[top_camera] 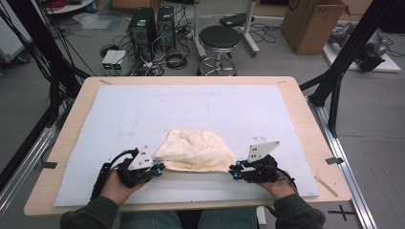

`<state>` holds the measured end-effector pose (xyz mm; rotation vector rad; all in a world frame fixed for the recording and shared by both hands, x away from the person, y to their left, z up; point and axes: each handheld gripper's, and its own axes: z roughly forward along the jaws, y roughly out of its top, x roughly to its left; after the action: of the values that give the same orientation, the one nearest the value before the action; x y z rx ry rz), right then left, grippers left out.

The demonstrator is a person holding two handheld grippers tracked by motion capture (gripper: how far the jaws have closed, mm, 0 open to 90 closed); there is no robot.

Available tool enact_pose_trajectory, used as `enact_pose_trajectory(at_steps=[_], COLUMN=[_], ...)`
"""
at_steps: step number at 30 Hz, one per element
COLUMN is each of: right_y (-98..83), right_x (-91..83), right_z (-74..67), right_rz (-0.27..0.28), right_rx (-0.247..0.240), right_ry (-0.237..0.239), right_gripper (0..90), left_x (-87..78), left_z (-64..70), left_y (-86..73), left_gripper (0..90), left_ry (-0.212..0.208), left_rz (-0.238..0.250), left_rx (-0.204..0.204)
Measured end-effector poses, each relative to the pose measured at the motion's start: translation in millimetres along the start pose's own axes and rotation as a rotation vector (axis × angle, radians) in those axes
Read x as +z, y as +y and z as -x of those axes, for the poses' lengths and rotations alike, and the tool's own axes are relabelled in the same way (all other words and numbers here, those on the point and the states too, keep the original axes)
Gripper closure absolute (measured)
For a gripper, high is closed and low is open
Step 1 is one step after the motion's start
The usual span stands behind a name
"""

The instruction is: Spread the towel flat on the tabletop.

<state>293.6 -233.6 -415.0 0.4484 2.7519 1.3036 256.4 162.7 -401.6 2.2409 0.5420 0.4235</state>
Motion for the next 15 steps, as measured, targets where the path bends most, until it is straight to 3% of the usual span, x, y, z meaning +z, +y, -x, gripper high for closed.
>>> enact_pose_trajectory(at_steps=[6, 11, 15], right_y=[-0.8, -1.6, 3.8], right_x=[-1.5, 1.1, -4.3], right_z=[-18.0, -26.2, -23.1], right_rz=[-0.004, -0.013, 0.014], right_rx=[-0.014, -0.026, -0.015], right_ry=[0.040, 0.068, 0.069], right_gripper=[78.1, 72.6, 62.9], left_x=[-24.3, -27.0, -28.1], left_z=[21.9, 31.5, 26.0], left_y=[-3.3, -11.1, -10.3], left_gripper=[88.3, 87.1, 73.0], left_ry=[-0.023, -0.064, -0.125], left_rz=[-0.017, -0.032, 0.032], left_rx=[0.042, 0.042, -0.001])
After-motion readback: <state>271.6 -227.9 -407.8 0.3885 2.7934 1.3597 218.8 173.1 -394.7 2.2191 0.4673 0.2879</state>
